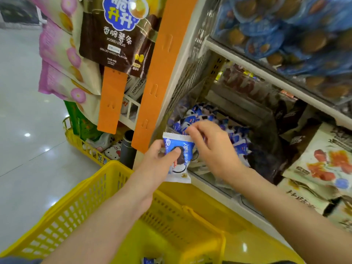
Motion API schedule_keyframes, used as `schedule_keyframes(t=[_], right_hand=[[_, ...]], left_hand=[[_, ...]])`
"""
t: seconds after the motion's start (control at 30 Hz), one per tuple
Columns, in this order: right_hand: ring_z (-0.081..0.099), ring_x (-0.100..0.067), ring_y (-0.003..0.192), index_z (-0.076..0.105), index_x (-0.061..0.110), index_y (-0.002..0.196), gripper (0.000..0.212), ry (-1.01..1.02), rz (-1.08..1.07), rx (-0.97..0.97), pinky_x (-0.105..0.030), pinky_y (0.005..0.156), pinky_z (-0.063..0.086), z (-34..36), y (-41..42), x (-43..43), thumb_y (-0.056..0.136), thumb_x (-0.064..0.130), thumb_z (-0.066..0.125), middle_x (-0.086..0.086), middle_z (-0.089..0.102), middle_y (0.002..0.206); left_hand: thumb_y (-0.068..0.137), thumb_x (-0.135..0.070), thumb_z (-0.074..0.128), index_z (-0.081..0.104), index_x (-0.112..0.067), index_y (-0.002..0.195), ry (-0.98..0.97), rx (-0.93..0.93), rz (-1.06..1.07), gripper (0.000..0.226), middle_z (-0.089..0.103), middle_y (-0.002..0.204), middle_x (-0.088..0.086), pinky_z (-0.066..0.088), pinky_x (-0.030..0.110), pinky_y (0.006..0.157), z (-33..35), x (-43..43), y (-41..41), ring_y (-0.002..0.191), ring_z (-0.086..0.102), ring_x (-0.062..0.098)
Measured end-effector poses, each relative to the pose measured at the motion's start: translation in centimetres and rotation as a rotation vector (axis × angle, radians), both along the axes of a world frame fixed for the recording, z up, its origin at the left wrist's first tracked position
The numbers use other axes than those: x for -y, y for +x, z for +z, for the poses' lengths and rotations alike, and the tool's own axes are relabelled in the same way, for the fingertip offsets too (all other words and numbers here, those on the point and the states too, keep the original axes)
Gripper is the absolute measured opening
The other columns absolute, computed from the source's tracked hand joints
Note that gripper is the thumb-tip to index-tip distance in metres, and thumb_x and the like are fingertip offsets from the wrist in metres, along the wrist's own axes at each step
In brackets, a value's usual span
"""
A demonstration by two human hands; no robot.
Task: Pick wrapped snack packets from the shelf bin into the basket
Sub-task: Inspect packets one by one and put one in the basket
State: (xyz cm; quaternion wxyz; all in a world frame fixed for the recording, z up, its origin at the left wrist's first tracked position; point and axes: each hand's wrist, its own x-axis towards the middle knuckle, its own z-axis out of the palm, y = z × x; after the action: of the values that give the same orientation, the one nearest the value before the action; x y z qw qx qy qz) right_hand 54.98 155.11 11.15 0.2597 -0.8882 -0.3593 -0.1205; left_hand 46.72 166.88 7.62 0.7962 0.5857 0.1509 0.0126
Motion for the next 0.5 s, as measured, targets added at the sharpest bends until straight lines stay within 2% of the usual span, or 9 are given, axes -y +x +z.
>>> schedule_keyframes(t=[0.07,0.1,0.13,0.23,0.33,0.4,0.5], right_hand=[[0.047,-0.004,0.072,0.06,0.014,0.086,0.012,0.049,0.047,-0.038,-0.012,0.063,0.036,-0.5,-1.7,0.4,0.093,0.022,0.053,0.007,0.054,0.08],[0.05,-0.003,0.073,0.06,0.018,0.086,0.006,0.106,0.054,-0.062,-0.01,0.063,0.038,-0.7,-2.3,0.6,0.091,0.02,0.057,0.01,0.055,0.08],[0.052,-0.003,0.074,0.061,0.021,0.084,0.006,0.167,0.046,-0.087,-0.011,0.063,0.039,-0.8,-2.9,0.7,0.089,0.018,0.06,0.014,0.056,0.079],[0.058,-0.003,0.077,0.064,0.026,0.083,0.008,0.339,0.013,-0.257,-0.018,0.067,0.047,-1.6,-4.0,1.2,0.086,0.018,0.063,0.014,0.061,0.079],[0.062,-0.006,0.077,0.066,0.03,0.081,0.008,0.416,-0.022,-0.388,-0.035,0.07,0.052,-2.6,-4.9,1.2,0.084,0.022,0.065,0.011,0.066,0.079],[0.059,-0.006,0.074,0.069,0.024,0.08,0.004,0.389,-0.03,-0.336,-0.032,0.067,0.05,-3.0,-5.0,1.4,0.083,0.023,0.066,0.011,0.064,0.076],[0.055,-0.007,0.069,0.072,0.011,0.082,0.01,0.276,0.02,-0.1,-0.026,0.063,0.048,-3.2,-4.8,2.0,0.082,0.02,0.069,0.003,0.062,0.074]], left_hand=[[0.093,-0.024,0.052,0.056,-0.029,0.103,0.047,0.054,-0.035,0.012,0.068,0.095,-0.006,0.051,0.017,0.075,-0.1,0.3,-0.4,0.087,0.064,-0.001],[0.093,-0.023,0.051,0.056,-0.029,0.1,0.076,0.075,-0.046,0.01,0.066,0.089,-0.009,0.046,0.007,0.063,-0.2,0.4,-0.6,0.078,0.062,-0.009],[0.093,-0.024,0.051,0.056,-0.03,0.098,0.102,0.086,-0.054,0.009,0.065,0.087,-0.011,0.042,0.003,0.055,-0.3,0.4,-0.7,0.072,0.06,-0.012],[0.093,-0.033,0.048,0.06,-0.032,0.099,0.15,0.099,-0.077,0.013,0.067,0.094,-0.01,0.041,0.003,0.051,-0.5,0.4,-0.8,0.073,0.061,-0.012],[0.095,-0.03,0.044,0.06,-0.023,0.088,0.218,0.129,-0.067,0.018,0.065,0.085,-0.002,0.042,0.005,0.05,-0.7,0.3,-0.8,0.068,0.063,-0.008],[0.095,-0.029,0.045,0.06,-0.022,0.082,0.252,0.138,-0.035,0.021,0.064,0.078,-0.002,0.043,0.006,0.05,-1.2,0.4,-0.8,0.065,0.062,-0.007],[0.094,-0.03,0.047,0.064,-0.023,0.08,0.237,0.114,-0.022,0.023,0.068,0.078,-0.001,0.047,0.009,0.055,-2.1,0.6,-0.6,0.07,0.066,-0.001]])
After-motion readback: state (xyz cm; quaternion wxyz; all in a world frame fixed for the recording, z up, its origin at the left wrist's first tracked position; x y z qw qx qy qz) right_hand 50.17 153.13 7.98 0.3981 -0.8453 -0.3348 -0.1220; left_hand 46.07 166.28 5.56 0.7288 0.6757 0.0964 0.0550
